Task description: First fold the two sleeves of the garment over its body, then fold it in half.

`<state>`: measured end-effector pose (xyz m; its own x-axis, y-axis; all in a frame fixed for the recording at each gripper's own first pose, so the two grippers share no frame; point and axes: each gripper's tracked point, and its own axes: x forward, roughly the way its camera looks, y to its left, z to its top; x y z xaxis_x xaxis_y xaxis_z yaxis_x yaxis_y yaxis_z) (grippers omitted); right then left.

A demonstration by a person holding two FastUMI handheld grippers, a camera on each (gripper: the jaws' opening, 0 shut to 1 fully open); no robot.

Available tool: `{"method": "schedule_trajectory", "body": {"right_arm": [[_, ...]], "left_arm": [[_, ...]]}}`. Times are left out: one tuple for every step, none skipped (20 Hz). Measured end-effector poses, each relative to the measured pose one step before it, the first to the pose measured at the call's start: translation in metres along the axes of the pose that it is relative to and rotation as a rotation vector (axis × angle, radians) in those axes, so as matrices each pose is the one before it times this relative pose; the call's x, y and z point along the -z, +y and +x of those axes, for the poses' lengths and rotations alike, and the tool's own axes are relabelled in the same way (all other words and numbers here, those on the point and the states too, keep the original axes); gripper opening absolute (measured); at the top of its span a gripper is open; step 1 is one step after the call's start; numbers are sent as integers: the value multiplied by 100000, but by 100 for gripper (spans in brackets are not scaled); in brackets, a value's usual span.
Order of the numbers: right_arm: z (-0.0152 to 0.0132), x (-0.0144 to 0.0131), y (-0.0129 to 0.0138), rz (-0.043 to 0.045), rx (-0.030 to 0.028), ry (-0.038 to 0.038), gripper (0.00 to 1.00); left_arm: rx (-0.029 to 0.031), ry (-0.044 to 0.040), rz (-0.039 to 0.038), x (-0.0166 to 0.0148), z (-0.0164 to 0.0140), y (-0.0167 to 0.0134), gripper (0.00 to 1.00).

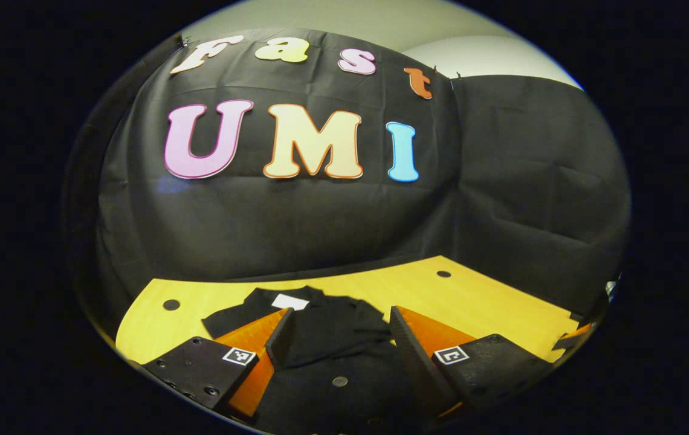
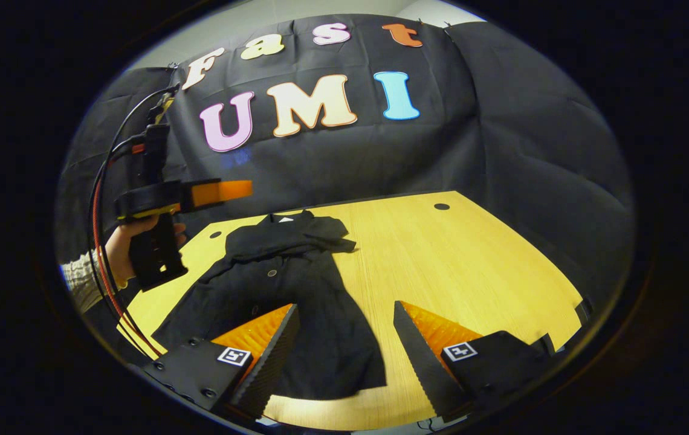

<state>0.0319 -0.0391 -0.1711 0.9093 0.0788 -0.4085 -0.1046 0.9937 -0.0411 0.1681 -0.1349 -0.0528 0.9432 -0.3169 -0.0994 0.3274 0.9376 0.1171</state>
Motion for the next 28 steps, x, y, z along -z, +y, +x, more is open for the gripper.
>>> {"method": "schedule_trajectory", "body": {"right_arm": [[63, 490, 197, -1100, -79, 732, 99], [136, 530, 192, -893, -176, 875, 99], [147, 606, 150, -624, -208, 906, 99], [165, 470, 189, -808, 35, 382, 99], [197, 410, 103, -823, 310, 208, 99], [203, 438, 160, -502, -108, 626, 99], [253, 566, 162, -261, -131, 377, 96], [295, 418, 171, -308, -221, 590, 99], [310, 471, 128, -510, -23, 928, 99], [245, 383, 45, -609, 96, 613, 99], [174, 359, -19, -262, 204, 701, 99], [134, 255, 16, -57, 132, 676, 99], [265, 270, 28, 31, 241, 339, 99], [201, 244, 206, -141, -253, 565, 96], [259, 426, 137, -278, -102, 925, 100], [239, 366, 170, -329, -84, 896, 99], [168, 353, 169, -417, -94, 790, 99], [148, 388, 88, -467, 165, 660, 100], [202, 569, 164, -386, 40, 873, 100], [257, 462, 76, -293, 57, 1231, 100], [62, 455, -29, -176, 560, 1042, 100], [25, 378, 43, 209, 273, 759, 96], [-48, 342, 3, 496, 170, 479, 100], [66, 319, -105, 704, 223, 582, 100], [89, 217, 68, 719, 0, 780, 99], [42, 90, 32, 267, 200, 461, 96], [81, 237, -62, -271, 334, 687, 100], [44, 165, -10, -606, -10, 252, 100]], "left_arm": [[-1598, 1781, -542, 1268, -1309, 909, 91], [-1695, 1651, -676, 1227, -1170, 838, 91], [-1919, 1113, -776, 1188, -1179, 991, 91], [-1854, 1047, -678, 1145, -1146, 896, 91], [-2041, 1876, -569, 1396, -1052, 956, 91], [-2040, 2312, -576, 1377, -999, 932, 91], [-1617, 1956, -929, 1381, -1067, 885, 91], [-1472, 1191, -1241, 1034, -1007, 783, 92], [-1427, 943, -1384, 1071, -841, 720, 92], [-1574, 1599, -1182, 1148, -742, 701, 92], [-1717, 2249, -987, 1423, -664, 855, 92], [-1687, 2109, -942, 1152, -694, 649, 92], [-885, 1597, -1238, 1099, -785, 547, 91], [-451, 1238, -1264, 685, -709, -30, 92], [-549, 1266, -944, 818, -496, 280, 93], [-688, 1452, -532, 859, -492, 333, 93], [-418, 1309, -424, 892, -412, 231, 93], [-488, 1423, -185, 820, -468, 192, 93], [-535, 1668, 53, 1018, -445, 309, 93], [-378, 1960, -74, 924, -417, 171, 93], [-213, 2721, -306, 981, -439, 15, 93], [677, 2431, -476, 853, -386, -91, 94], [-53, 1775, -3, 641, -366, -9, 94], [-161, 957, 531, 442, -215, -26, 95], [-114, 648, 893, 344, -228, 9, 94], [-139, 404, 763, 155, -81, 0, 94], [-100, 610, 523, 53, -9, -16, 94], [-312, 317, 273, 31, 11, 40, 94]]}}
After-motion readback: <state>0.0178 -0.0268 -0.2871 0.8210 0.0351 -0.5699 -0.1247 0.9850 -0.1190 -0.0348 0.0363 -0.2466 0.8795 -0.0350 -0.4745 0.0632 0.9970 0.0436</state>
